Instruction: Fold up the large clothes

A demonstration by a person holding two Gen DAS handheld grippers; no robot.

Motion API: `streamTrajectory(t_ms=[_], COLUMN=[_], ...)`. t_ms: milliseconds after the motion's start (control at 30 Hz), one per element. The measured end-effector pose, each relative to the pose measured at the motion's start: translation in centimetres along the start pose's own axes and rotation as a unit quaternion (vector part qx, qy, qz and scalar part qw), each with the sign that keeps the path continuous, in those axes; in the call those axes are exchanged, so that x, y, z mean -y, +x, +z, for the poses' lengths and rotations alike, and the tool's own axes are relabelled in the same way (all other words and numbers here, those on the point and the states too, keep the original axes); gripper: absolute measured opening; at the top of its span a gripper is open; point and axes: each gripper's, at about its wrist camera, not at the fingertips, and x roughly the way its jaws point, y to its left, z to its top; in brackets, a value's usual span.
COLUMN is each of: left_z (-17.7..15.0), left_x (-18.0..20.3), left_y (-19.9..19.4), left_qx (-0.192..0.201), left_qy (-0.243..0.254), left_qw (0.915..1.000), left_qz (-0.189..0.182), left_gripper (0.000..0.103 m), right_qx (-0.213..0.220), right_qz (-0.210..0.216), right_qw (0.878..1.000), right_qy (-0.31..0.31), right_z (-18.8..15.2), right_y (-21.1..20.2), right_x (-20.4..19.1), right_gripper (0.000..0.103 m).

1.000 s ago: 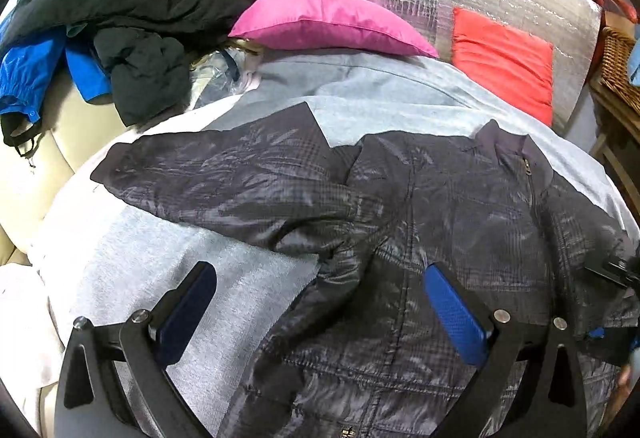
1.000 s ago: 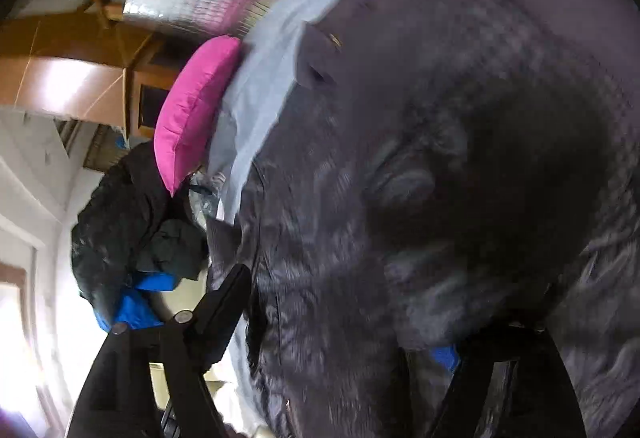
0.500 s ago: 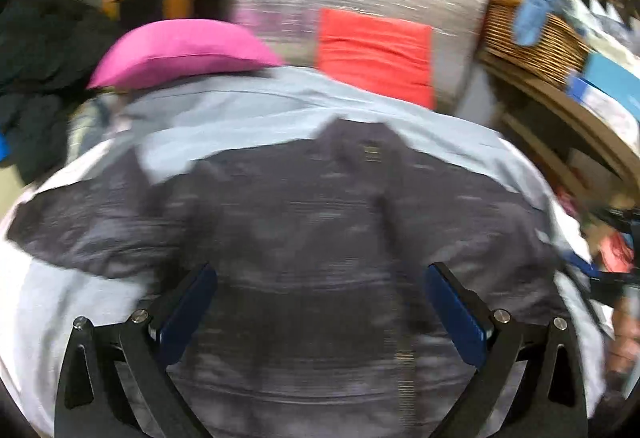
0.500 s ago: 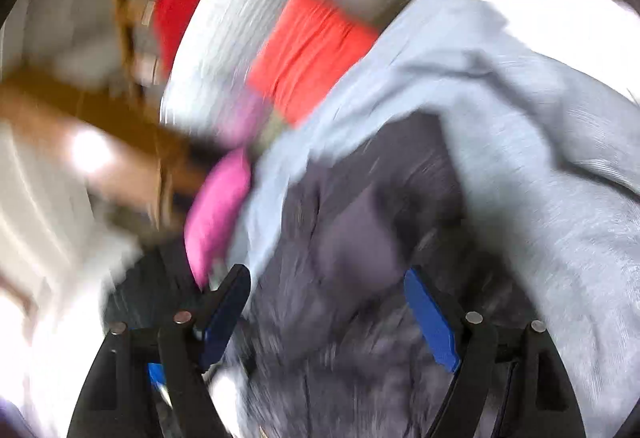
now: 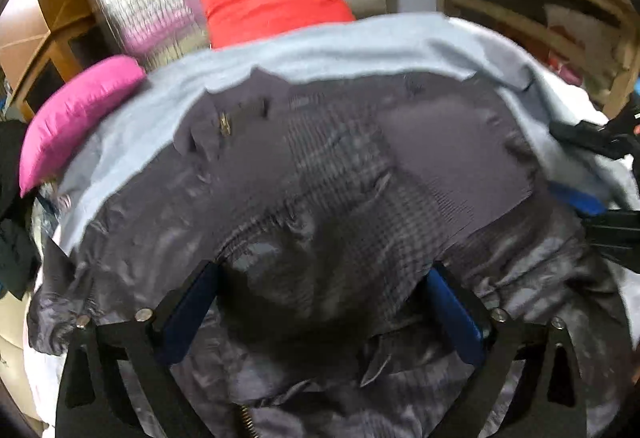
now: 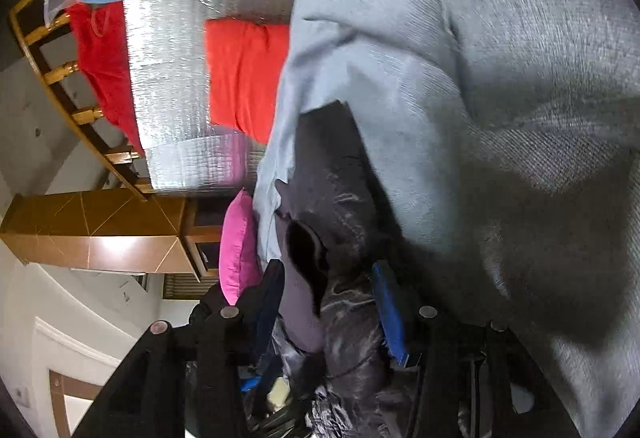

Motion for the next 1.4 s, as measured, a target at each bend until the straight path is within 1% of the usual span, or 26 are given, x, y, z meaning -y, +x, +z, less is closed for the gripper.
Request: streamTrajectory(t_ms=[33,67,100,133,167,233,300,367,433,467,500,567,600,633,733,800,833,867,933,1033,1133,1233,1300,1333,1367,1400], left_z=[-0.2,-0.2,-0.4,-0.4,-0.2,0.0,-0.4,-1.2,-2.8,-4.6,-5.9,-8.5,-10.1,-11.5,-13.7,-12.9,-11.8,-10.7,-8.6,-5.9,-5.1,-6.4,-8.5,-9.0,-10.1,-10.9], left_x=[-0.1,-0.4,-0.7,-1.2,-1.9,-3.9,-7.1,-9.3,-11.7,-13.9,-15.0,-17.8,-19.2,-20.3,-22.2,-22.2,-21.5,-20.8,-19.2,-18.2,-19.2,-21.2,-22.4,-22.6,-23.3,-23.7], left_y=[-0.1,-0.2,-0.6,-0.9,-1.2,-1.8,-2.4,-2.8,-3.2,-3.1,-3.1,-2.7,-2.8,-3.2,-5.0,-6.9,-7.9,-8.8,-10.2,-9.8,-7.6,-4.5,-2.7,-1.6,-0.9,-0.8], left_qx=[0.004,0.012,0.018,0.024,0.031,0.041,0.048,0.044,0.035,0.021,0.009,-0.013,-0.018,-0.021,-0.019,-0.001,0.012,0.023,0.05,0.051,0.027,-0.006,-0.043,-0.056,-0.07,-0.071], left_qy=[-0.003,-0.006,-0.009,-0.013,-0.023,-0.061,-0.125,-0.16,-0.2,-0.241,-0.269,-0.312,-0.33,-0.343,-0.36,-0.343,-0.323,-0.305,-0.275,-0.258,-0.276,-0.316,-0.336,-0.34,-0.349,-0.356], left_qw=[1.0,0.9998,0.9995,0.9992,0.9986,0.9952,0.9856,0.9794,0.9685,0.9564,0.948,0.9345,0.9291,0.9264,0.9252,0.9336,0.9416,0.9484,0.9571,0.9626,0.9598,0.9482,0.941,0.9388,0.9343,0.9312], left_qz=[-0.007,-0.017,-0.023,-0.028,-0.037,-0.065,-0.103,-0.115,-0.144,-0.164,-0.169,-0.17,-0.165,-0.154,-0.117,-0.102,-0.094,-0.085,-0.077,-0.064,-0.043,-0.029,-0.013,-0.01,-0.02,-0.036], left_gripper=[0.085,0.069,0.06,0.045,0.037,0.028,0.024,0.024,0.026,0.029,0.033,0.052,0.056,0.057,0.058,0.059,0.066,0.08,0.091,0.091,0.091,0.091,0.091,0.09,0.09,0.09], right_qx=[-0.005,-0.009,-0.013,-0.013,-0.014,-0.015,-0.014,-0.013,-0.008,-0.006,-0.004,0.0,0.002,0.006,0.029,0.057,0.069,0.073,0.069,0.039,0.002,-0.02,-0.025,-0.027,-0.028,-0.029], right_qz=[-0.006,-0.012,-0.02,-0.029,-0.038,-0.05,-0.052,-0.062,-0.076,-0.081,-0.084,-0.096,-0.102,-0.11,-0.136,-0.143,-0.14,-0.134,-0.119,-0.118,-0.132,-0.157,-0.163,-0.16,-0.158,-0.156], right_qw=[1.0,1.0,1.0,0.999,0.999,0.998,0.998,0.997,0.996,0.996,0.995,0.994,0.993,0.991,0.985,0.977,0.972,0.969,0.964,0.961,0.962,0.96,0.961,0.963,0.964,0.965], right_qy=[-0.005,-0.009,-0.015,-0.023,-0.028,-0.032,-0.031,-0.034,-0.04,-0.044,-0.047,-0.059,-0.066,-0.073,-0.106,-0.151,-0.178,-0.197,-0.227,-0.246,-0.239,-0.229,-0.222,-0.217,-0.212,-0.209], right_z=[0.1,0.2,0.1,0.0,-0.1,-0.1,-0.1,-0.1,-0.2,-0.3,-0.3,-0.4,-0.5,-0.5,-1.1,-1.9,-2.4,-2.8,-3.7,-4.4,-4.4,-4.2,-4.0,-3.9,-3.7,-3.6], right_y=[0.3,0.6,0.9,1.2,1.6,2.5,2.7,2.9,3.2,3.3,3.4,3.7,3.8,3.9,3.4,2.6,2.4,2.2,2.4,4.0,5.8,7.1,7.3,7.2,7.3,7.3], right_x=[-0.1,-0.2,-0.4,-0.8,-1.1,-1.5,-1.6,-1.6,-1.8,-1.9,-2.1,-2.5,-2.8,-3.0,-4.5,-6.3,-7.5,-8.3,-9.6,-10.2,-9.4,-8.5,-7.9,-7.6,-7.5,-7.4], right_gripper=[0.049,0.049,0.049,0.049,0.049,0.05,0.049,0.044,0.044,0.044,0.044,0.044,0.044,0.044,0.044,0.045,0.045,0.045,0.045,0.045,0.045,0.046,0.046,0.046,0.046,0.046])
